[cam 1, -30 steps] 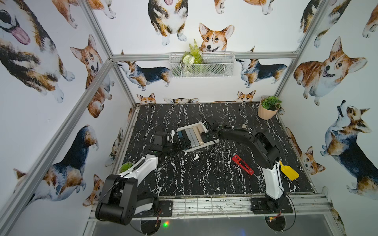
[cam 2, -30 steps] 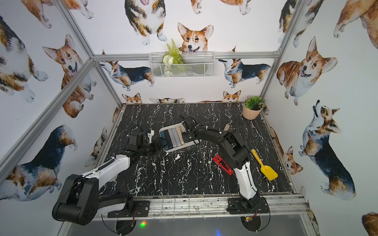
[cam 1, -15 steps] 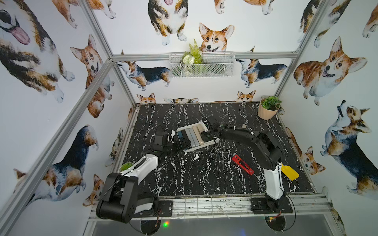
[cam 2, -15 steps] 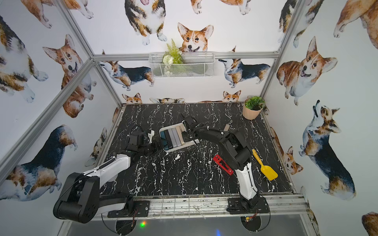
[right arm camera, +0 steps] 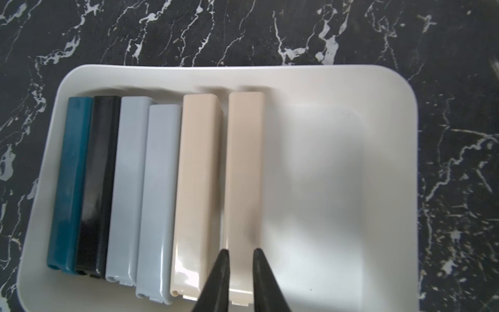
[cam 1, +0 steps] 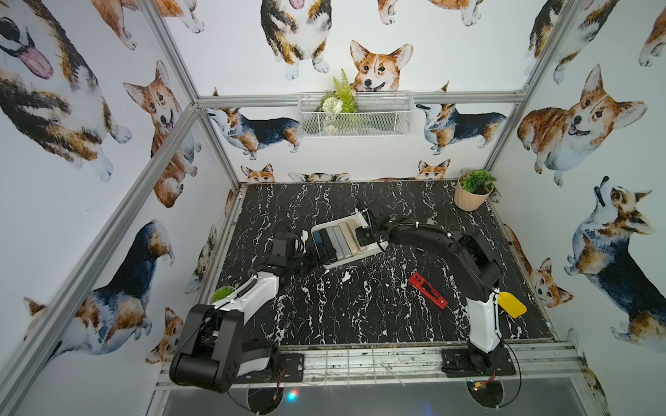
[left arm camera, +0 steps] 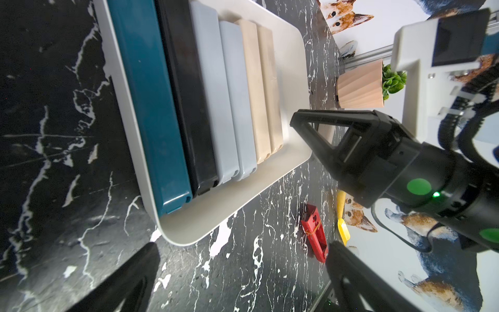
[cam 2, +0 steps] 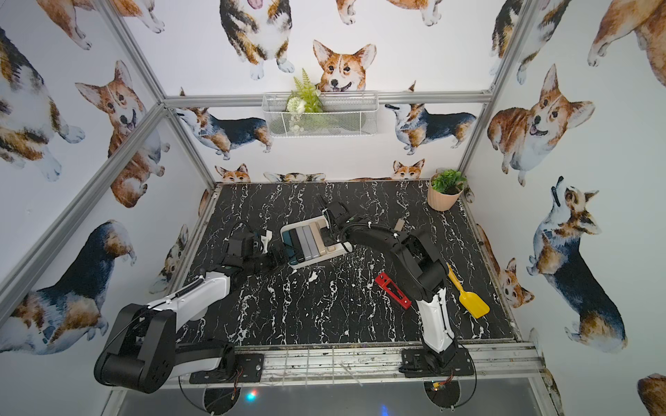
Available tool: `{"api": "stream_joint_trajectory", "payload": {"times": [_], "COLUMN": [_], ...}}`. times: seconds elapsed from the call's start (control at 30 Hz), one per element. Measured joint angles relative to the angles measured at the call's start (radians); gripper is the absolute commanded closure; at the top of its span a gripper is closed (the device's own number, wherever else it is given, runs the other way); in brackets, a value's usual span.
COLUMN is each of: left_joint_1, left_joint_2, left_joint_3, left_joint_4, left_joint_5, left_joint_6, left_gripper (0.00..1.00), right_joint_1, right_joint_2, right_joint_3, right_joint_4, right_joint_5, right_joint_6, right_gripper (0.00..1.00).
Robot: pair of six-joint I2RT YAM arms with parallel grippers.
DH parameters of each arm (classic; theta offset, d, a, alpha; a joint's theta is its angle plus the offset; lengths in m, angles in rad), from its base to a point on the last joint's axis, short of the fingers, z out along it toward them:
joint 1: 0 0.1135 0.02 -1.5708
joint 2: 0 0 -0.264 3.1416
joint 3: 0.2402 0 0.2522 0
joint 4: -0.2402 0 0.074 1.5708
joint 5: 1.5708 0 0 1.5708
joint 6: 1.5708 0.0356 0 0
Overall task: Put the pruning pliers into the storage box
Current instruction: Place the pruning pliers in the storage box.
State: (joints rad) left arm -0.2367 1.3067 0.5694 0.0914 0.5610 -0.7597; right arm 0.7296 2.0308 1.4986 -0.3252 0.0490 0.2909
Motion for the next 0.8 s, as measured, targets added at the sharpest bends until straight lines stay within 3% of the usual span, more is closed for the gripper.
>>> {"api": "stream_joint_trajectory", "payload": {"times": [0.1, 0.8], "left_joint_1": [0.000, 0.000], "left_joint_2": [0.000, -0.008], "left_joint_3": [-0.002, -0.006], "left_joint_4": [0.000, 0.000], "left_joint_5": [0.000, 0.002], "left_joint_6": [0.000, -0.003], "left_gripper": [0.00, 0.00], "right_joint_1": [-0.011, -0.076], "right_joint_2": [0.006, 0.153], "right_joint_3": [0.005, 0.135], "right_joint_4": [0.000, 0.000], "right_joint_5": [0.003, -0.029], "right_joint_6": [0.000, 0.004], "right_gripper": [1.00, 1.00]}}
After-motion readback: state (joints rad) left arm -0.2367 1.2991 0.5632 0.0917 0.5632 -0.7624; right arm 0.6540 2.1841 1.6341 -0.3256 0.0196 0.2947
